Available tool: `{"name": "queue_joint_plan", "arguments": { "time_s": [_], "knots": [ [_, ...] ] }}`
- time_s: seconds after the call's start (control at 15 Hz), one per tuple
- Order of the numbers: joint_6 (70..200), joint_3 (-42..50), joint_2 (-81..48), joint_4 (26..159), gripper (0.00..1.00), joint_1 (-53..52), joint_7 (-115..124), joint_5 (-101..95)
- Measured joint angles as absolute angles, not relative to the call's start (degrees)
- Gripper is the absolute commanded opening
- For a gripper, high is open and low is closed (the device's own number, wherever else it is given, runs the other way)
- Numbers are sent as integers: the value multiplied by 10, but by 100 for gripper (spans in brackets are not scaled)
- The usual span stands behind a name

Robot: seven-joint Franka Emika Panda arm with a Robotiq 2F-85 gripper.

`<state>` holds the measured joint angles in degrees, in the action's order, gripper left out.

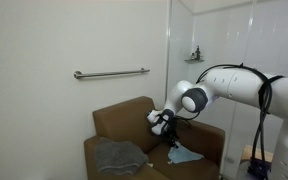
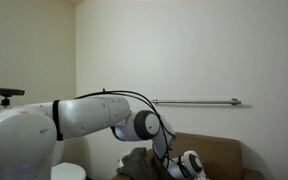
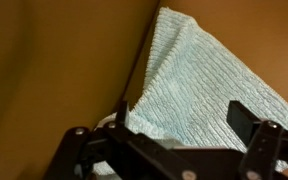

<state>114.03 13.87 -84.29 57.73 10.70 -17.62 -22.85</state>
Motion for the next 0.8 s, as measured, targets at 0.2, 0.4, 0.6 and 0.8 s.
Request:
{"name": "queue_joint_plan", "arguments": {
  "time_s": [0.2,0.4,0.6,0.8],
  "knots": [
    [1142,136,-843,575,100,113,-176,-228],
    [1142,132,-843,571,100,114,-183,-229],
    [1153,123,-843,570,100,114,-214,-230],
    [1157,113,-844,571,100,116,-253,-230]
  ]
}}
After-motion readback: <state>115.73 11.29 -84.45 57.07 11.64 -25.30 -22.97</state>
